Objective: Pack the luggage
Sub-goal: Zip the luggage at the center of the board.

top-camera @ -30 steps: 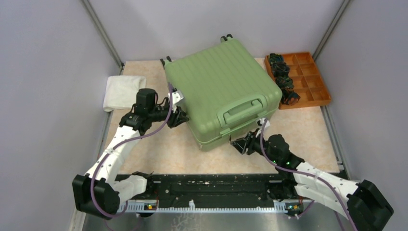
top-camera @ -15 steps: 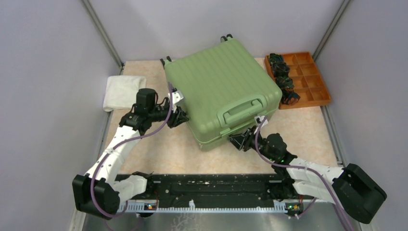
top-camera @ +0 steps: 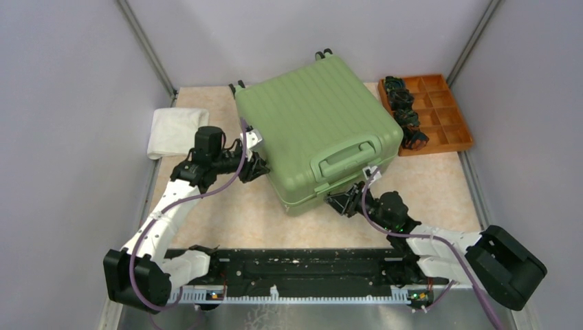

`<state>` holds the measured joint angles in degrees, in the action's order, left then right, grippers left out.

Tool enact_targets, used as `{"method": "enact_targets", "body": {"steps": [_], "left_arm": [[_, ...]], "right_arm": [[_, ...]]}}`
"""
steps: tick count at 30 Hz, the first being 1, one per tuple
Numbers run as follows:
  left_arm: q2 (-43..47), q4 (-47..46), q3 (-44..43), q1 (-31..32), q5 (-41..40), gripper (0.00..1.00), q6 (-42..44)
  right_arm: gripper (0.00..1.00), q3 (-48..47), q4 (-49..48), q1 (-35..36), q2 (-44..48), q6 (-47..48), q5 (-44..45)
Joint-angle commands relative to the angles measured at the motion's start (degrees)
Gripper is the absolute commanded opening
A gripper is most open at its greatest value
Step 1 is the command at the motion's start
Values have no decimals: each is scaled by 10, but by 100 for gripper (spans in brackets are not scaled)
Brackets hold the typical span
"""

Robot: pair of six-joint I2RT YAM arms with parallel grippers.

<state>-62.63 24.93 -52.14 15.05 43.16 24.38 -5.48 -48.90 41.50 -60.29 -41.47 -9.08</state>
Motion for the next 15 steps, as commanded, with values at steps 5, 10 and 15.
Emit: {"method": "enact_targets", "body": {"steps": [5,10,15], "left_arm": [[0,-32,-32,4,35,38,6],[1,-32,-28,5,38,38,1],[-3,-34,-27,10,40,38,-12]], "right_arm": [[2,12,-54,8,9,-5,12],[0,11,-47,22,55,-14,21],[0,20,-78,57,50,-44,37]]}}
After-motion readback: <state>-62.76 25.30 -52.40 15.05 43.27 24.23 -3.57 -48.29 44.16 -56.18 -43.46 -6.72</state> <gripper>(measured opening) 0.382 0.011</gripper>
